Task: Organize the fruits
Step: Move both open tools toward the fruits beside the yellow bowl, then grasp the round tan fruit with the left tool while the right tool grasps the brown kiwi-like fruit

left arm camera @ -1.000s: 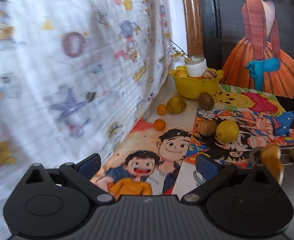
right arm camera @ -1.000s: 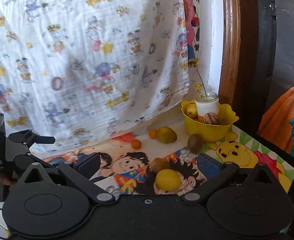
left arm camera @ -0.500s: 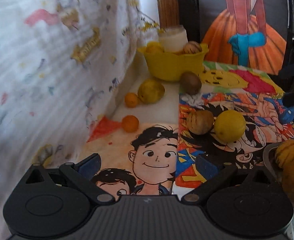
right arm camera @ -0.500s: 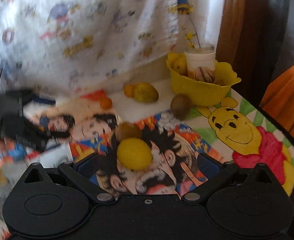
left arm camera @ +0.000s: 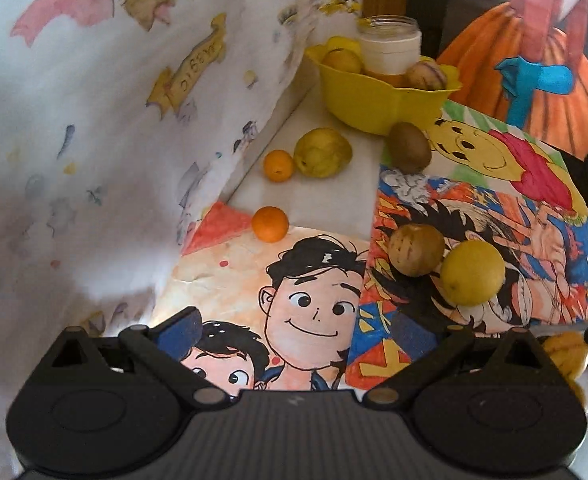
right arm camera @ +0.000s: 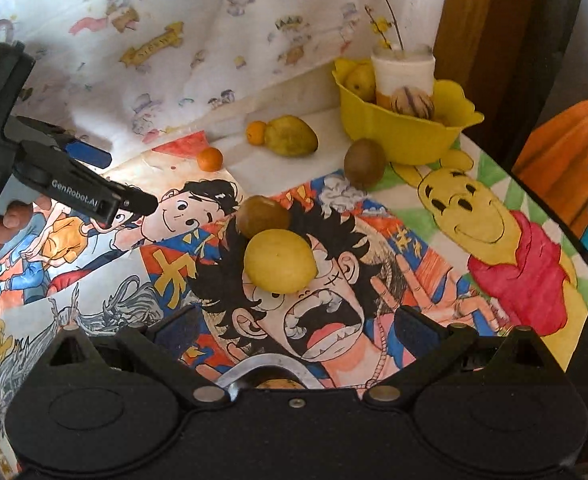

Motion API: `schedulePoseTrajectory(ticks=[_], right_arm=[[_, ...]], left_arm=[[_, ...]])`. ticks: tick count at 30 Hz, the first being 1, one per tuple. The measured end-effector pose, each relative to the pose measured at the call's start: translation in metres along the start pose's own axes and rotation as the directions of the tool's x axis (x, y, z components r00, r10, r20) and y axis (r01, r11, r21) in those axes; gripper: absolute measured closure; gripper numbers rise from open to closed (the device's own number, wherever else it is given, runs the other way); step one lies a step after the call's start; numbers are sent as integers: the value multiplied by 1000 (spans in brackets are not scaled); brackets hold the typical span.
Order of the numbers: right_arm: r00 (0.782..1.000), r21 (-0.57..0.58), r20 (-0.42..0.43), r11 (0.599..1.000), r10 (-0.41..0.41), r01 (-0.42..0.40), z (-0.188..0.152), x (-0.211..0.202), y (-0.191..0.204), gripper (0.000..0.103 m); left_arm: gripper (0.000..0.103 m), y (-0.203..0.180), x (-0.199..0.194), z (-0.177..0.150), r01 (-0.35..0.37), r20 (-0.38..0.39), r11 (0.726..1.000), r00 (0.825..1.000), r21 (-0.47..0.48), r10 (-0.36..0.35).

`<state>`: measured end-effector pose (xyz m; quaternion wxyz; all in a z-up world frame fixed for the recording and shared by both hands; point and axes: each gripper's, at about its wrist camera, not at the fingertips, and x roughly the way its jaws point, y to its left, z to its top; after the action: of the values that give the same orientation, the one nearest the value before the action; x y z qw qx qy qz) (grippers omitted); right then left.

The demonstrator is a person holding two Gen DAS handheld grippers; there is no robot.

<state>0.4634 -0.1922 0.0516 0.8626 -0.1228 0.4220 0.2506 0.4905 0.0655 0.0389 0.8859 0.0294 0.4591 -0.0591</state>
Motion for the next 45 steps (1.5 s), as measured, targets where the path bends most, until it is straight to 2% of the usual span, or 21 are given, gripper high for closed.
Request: schedulePoseTrajectory(ticks=[7, 18, 24, 28, 31, 36, 38, 41, 45], right_arm=[[1000, -9, -26, 1000, 0, 0, 10, 17, -1, 1], [997, -134, -77, 991, 12, -22, 20, 37, -17, 1], [998, -192, -65, 981, -1, -11, 29, 40, -32, 1], [999, -158, -19, 987, -40, 36, 41, 43, -55, 1], [998, -117, 9, 992, -55, 56, 53, 49, -73, 1], [1000, -82, 30, 997, -7, 9, 75, 67, -94, 1], [999, -80, 35, 997, 5, -2, 83, 75, -97, 2], [999, -78, 43, 997, 19, -16, 92, 85, -99, 2], [998, -73, 46, 997, 31, -28, 99, 96, -101, 2]], left_arm=[[0, 5, 8, 14, 4, -38, 999, 999, -44, -6], [0, 0, 25, 24, 65, -74, 990, 994, -123, -75], [0, -5, 32, 27, 82, -88, 976, 991, -200, -101], [0, -8, 38, 28, 102, -101, 954, 986, -283, -135], [0, -9, 42, 28, 120, -101, 923, 981, -366, -167], [1, -14, 51, 27, 142, -95, 857, 972, -495, -215], [2, -17, 55, 28, 149, -87, 839, 970, -523, -227], [3, -21, 60, 31, 157, -79, 828, 969, -539, -235], [4, -25, 64, 32, 156, -76, 829, 970, -536, -232]])
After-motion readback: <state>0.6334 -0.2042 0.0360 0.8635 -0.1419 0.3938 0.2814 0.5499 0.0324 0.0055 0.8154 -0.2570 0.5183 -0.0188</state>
